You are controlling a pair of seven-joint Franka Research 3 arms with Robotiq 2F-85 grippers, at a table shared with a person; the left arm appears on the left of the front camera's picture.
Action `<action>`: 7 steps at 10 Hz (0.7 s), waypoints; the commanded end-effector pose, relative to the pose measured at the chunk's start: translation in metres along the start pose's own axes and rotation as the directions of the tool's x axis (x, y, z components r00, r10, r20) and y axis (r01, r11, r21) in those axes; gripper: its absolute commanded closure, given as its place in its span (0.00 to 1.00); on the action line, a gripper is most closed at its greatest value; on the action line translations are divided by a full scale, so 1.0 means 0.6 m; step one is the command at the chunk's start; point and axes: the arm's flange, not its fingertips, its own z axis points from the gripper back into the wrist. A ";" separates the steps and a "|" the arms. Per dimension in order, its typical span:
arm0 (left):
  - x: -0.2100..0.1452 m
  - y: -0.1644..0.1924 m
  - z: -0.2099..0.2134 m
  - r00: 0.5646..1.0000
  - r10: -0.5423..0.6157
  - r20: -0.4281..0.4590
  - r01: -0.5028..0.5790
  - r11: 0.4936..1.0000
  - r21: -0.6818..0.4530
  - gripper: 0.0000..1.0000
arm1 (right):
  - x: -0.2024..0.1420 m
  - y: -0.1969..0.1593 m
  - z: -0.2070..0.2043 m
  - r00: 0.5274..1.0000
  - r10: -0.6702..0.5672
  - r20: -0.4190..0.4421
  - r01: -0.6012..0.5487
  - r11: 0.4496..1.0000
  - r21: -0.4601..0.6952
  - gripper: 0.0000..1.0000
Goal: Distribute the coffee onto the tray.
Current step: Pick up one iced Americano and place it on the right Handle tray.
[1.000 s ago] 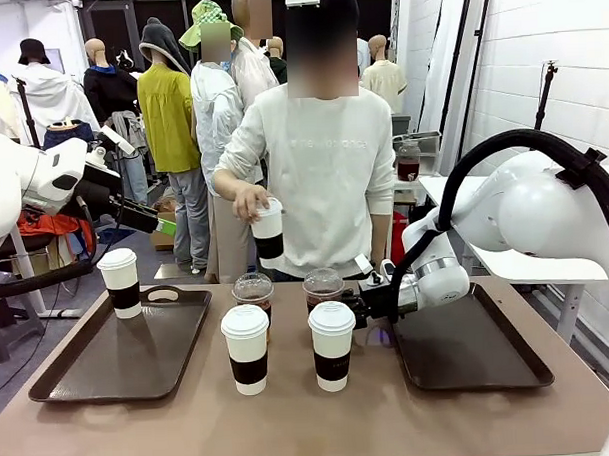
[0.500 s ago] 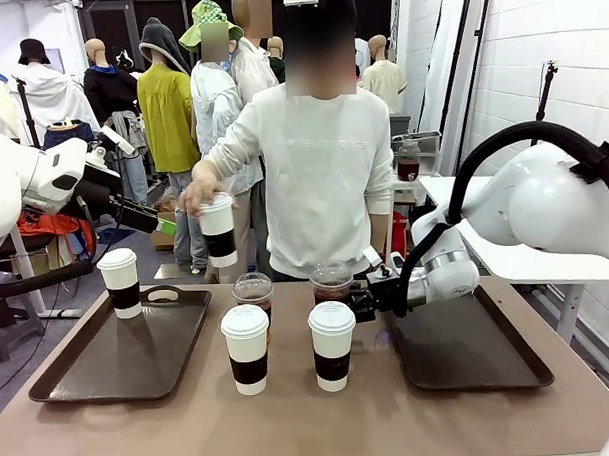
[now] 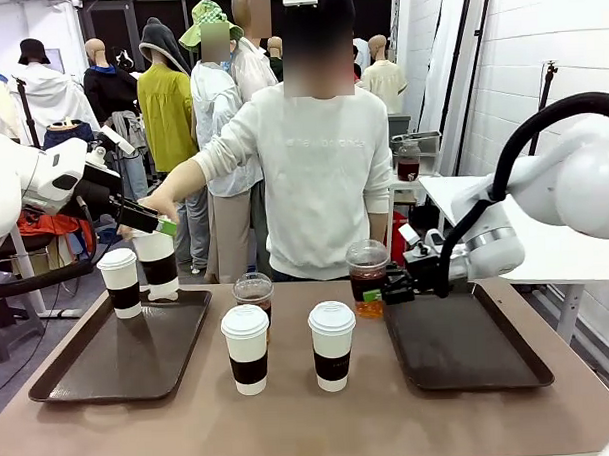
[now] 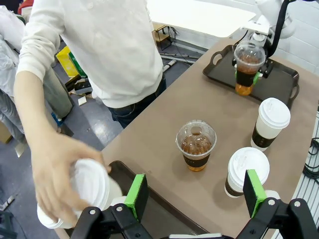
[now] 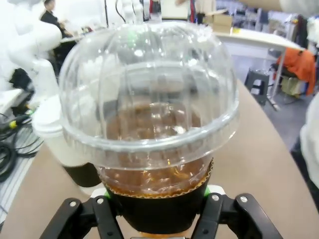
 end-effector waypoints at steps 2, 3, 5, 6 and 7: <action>-0.004 0.003 -0.001 1.000 0.001 0.008 0.000 1.000 -0.012 0.00 | 0.001 0.034 0.095 0.999 0.034 0.016 -0.034 0.999 -0.005 0.41; -0.004 0.003 -0.001 1.000 0.001 0.008 0.000 1.000 -0.012 0.00 | -0.013 0.046 0.121 0.998 0.061 0.021 -0.060 0.998 -0.007 0.41; -0.004 0.003 -0.001 1.000 0.001 0.008 0.000 1.000 -0.012 0.00 | -0.048 0.058 0.161 0.994 0.103 0.033 -0.103 0.995 -0.004 0.41; -0.004 0.003 -0.001 1.000 0.001 0.008 0.000 1.000 -0.012 0.00 | -0.069 0.055 0.173 0.995 0.098 0.024 -0.098 0.995 0.001 0.41; -0.004 0.003 -0.001 1.000 0.001 0.008 0.000 1.000 -0.012 0.00 | -0.088 0.051 0.180 0.994 0.103 0.026 -0.102 0.995 -0.006 0.41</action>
